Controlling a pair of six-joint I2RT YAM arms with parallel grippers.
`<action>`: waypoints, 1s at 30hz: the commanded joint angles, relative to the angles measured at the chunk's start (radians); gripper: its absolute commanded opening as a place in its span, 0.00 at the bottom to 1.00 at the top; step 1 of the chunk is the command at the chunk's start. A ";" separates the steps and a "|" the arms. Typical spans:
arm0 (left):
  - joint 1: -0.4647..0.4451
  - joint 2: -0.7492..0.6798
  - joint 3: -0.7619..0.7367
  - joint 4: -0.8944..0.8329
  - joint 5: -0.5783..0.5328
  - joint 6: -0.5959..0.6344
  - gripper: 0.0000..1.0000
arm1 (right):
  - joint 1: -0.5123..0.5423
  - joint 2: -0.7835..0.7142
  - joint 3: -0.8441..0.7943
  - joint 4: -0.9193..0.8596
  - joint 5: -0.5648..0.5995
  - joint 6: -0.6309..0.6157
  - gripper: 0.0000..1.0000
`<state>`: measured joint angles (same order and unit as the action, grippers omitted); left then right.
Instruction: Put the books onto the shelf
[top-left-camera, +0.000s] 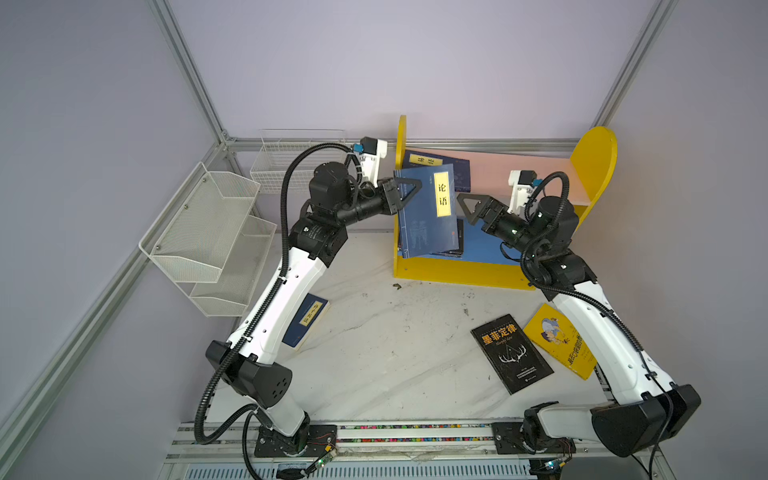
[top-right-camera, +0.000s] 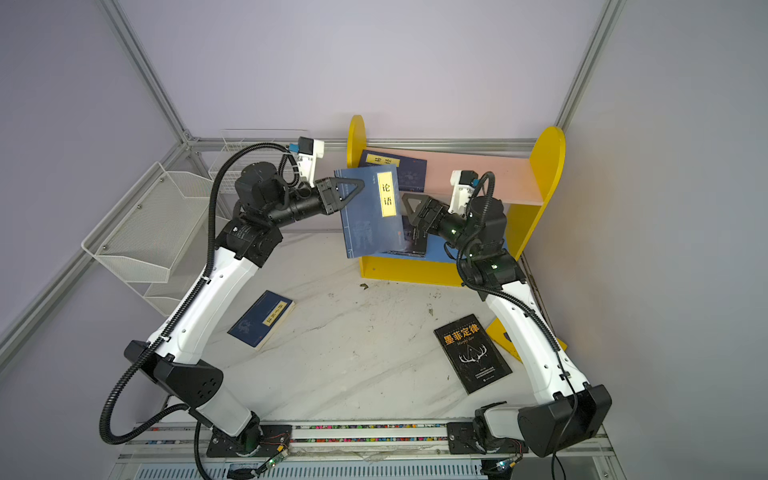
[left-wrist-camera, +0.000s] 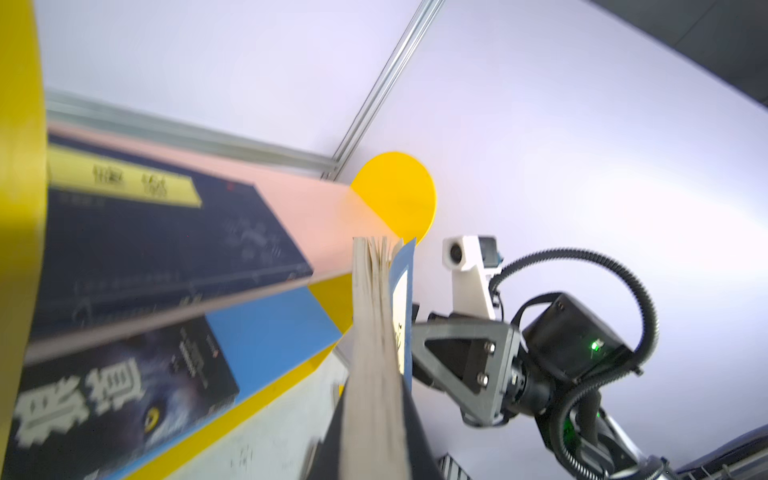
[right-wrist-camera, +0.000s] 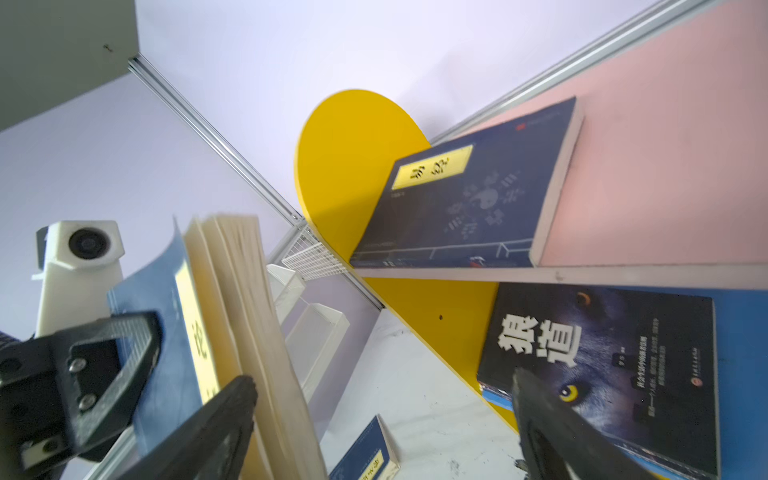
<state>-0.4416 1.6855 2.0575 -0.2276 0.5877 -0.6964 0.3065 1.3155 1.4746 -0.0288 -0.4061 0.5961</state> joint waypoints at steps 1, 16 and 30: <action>0.013 0.061 0.196 0.197 -0.039 -0.068 0.00 | -0.006 -0.072 0.038 0.079 0.022 0.034 0.97; 0.011 0.165 0.192 0.605 -0.357 -0.396 0.00 | 0.085 -0.018 -0.174 0.633 -0.081 0.337 0.97; -0.019 0.131 0.066 0.687 -0.378 -0.448 0.00 | 0.158 0.205 -0.029 0.874 -0.070 0.438 0.70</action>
<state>-0.4503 1.8790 2.1555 0.3664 0.2272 -1.1194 0.4583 1.5150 1.4040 0.7017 -0.4866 0.9890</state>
